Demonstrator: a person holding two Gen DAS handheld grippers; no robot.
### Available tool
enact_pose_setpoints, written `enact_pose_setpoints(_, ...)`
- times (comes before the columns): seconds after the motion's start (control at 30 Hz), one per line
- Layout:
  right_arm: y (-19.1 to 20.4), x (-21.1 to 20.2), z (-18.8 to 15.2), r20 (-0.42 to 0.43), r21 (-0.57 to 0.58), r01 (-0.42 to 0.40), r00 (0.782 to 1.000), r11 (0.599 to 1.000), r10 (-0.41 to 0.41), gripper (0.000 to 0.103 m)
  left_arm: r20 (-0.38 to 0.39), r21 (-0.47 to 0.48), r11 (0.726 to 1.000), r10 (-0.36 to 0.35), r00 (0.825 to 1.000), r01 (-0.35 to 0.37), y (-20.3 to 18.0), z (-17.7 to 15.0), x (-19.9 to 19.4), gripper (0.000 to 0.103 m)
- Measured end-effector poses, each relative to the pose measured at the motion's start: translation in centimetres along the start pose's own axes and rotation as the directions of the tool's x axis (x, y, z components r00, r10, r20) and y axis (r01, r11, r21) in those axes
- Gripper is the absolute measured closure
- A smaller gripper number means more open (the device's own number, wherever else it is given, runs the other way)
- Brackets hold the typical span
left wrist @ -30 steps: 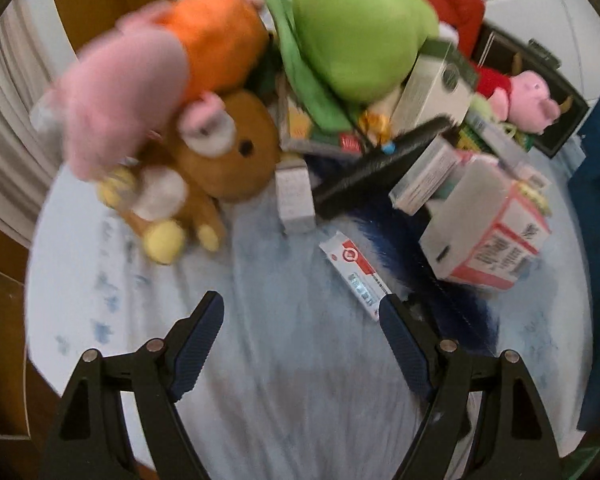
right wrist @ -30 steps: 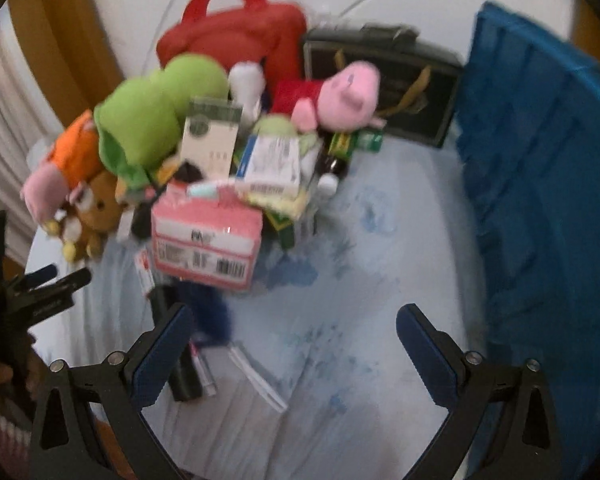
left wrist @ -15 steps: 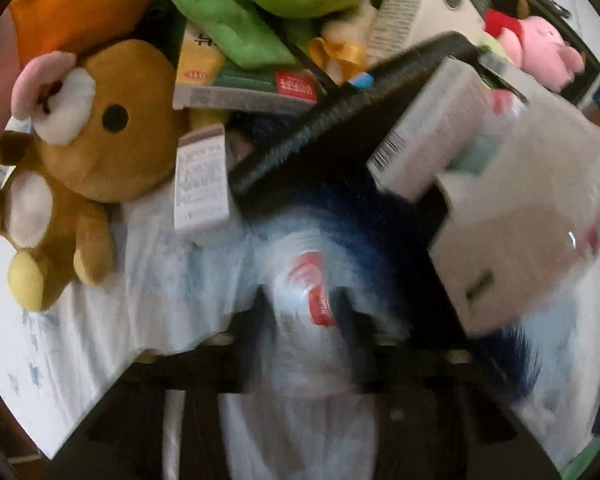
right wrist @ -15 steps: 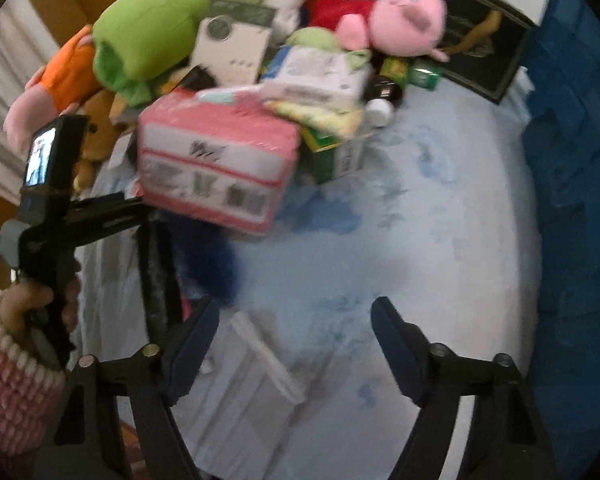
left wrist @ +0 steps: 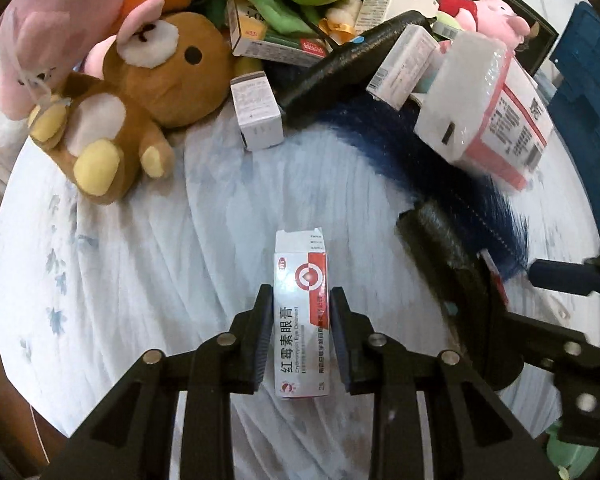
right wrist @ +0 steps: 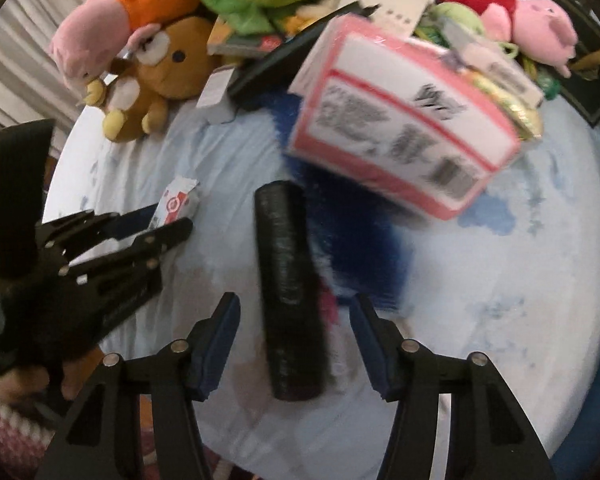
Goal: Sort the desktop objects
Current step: 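Grasp the white-red medicine box with the left tool while the right grasps the black cylinder, then carry the medicine box and black cylinder over the blue crate with both tools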
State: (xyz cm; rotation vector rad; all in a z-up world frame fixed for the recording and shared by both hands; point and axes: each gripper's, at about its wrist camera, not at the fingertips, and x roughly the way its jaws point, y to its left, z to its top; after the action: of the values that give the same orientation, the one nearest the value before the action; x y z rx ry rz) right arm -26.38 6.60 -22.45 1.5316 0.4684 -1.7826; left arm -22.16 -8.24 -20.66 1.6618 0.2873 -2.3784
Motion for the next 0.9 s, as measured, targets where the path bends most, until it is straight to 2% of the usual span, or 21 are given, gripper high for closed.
enact_pose_setpoints(0.13, 0.8, 1.4, 0.2, -0.023, -0.003, 0.014, 1.0, 1.0, -0.014, 0.057, 0.0, 0.017, 1.0, -0.007, 1.0, 0.007, 0.2, 0.3, -1.1, 0.076)
enact_pose_setpoints(0.2, 1.0, 2.8, 0.1, -0.041, 0.007, 0.056, 0.998, 0.998, -0.056, 0.057, 0.002, 0.026, 1.0, -0.007, 1.0, 0.007, 0.2, 0.5, -1.5, 0.076)
enact_pose_setpoints(0.37, 1.0, 4.6, 0.3, -0.052, 0.025, 0.078, 0.996, 0.997, -0.077, 0.057, 0.004, 0.051, 0.999, -0.012, 1.0, 0.011, 0.0, 1.2, -2.8, 0.076)
enact_pose_setpoints(0.43, 1.0, 4.5, 0.3, -0.036, 0.02, 0.087, 0.996, 0.996, -0.087, 0.066, 0.015, 0.055, 0.998, -0.014, 1.0, 0.014, -0.1, 1.5, -3.6, 0.076)
enact_pose_setpoints(0.57, 1.1, 3.9, 0.2, -0.017, 0.027, 0.072, 0.997, 0.997, -0.072, 0.067, 0.055, 0.075, 0.997, -0.003, 0.998, -0.001, -0.6, 2.5, -5.8, 0.076)
enact_pose_setpoints(0.7, 1.7, 0.0, 0.1, 0.07, 0.02, 0.035, 0.997, 0.999, -0.036, 0.067, 0.122, 0.091, 0.996, -0.009, 0.992, -0.002, -0.5, 3.0, -8.7, 0.076)
enact_pose_setpoints(0.77, 1.8, -1.2, 0.2, 0.098, 0.016, 0.035, 0.995, 0.999, -0.037, 0.067, 0.167, 0.107, 0.994, -0.021, 0.986, 0.003, -0.9, 1.4, -10.2, 0.076)
enact_pose_setpoints(0.87, 2.0, -5.2, 0.3, 0.184, 0.02, 0.048, 0.982, 0.999, -0.051, 0.067, 0.219, 0.135, 0.991, -0.023, 0.975, -0.007, -0.6, 0.3, -11.5, 0.076)
enact_pose_setpoints(0.9, 2.2, -7.7, 0.3, 0.244, 0.037, 0.063, 0.967, 0.997, -0.07, 0.067, 0.236, 0.147, 0.989, -0.03, 0.971, -0.005, -1.0, 0.1, -11.2, 0.076)
